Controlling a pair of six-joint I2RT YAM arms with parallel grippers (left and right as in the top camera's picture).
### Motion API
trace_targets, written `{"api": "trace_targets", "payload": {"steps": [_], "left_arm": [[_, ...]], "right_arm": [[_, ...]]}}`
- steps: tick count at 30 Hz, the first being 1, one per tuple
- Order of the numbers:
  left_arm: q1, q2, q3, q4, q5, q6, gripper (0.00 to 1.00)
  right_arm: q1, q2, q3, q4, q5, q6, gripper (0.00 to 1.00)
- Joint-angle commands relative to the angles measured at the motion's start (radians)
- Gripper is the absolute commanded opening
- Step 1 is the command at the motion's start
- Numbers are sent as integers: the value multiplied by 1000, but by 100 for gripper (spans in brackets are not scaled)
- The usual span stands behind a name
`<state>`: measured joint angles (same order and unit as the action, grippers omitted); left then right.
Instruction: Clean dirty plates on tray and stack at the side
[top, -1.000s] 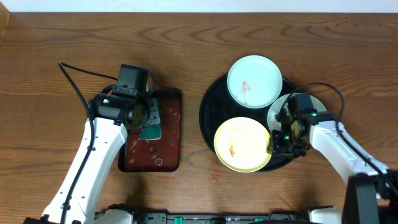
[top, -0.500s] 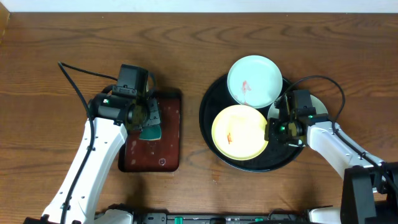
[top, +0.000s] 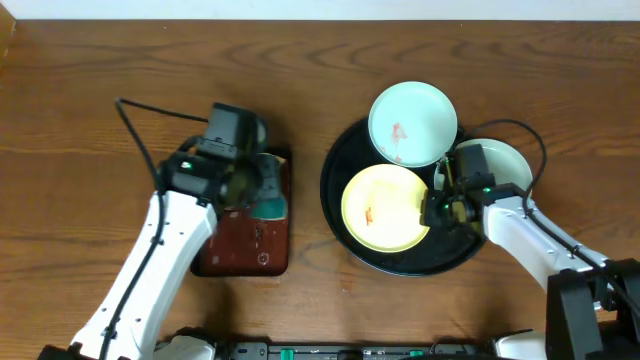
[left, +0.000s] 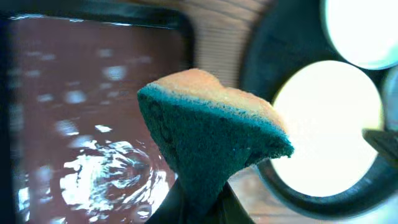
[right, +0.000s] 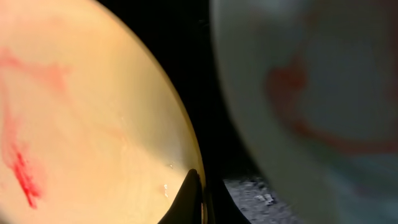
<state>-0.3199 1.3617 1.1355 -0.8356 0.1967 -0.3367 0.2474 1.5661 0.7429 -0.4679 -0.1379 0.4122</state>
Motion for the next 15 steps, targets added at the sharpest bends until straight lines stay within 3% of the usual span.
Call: {"api": "trace_targets", "payload": {"steps": [1, 15], "left_arm": [[-74, 40, 27, 31, 41, -79, 7], [-405, 372, 27, 384, 108, -239, 8]], "right_arm": [[41, -9, -12, -11, 87, 56, 1], [56, -9, -12, -16, 103, 62, 1]]}}
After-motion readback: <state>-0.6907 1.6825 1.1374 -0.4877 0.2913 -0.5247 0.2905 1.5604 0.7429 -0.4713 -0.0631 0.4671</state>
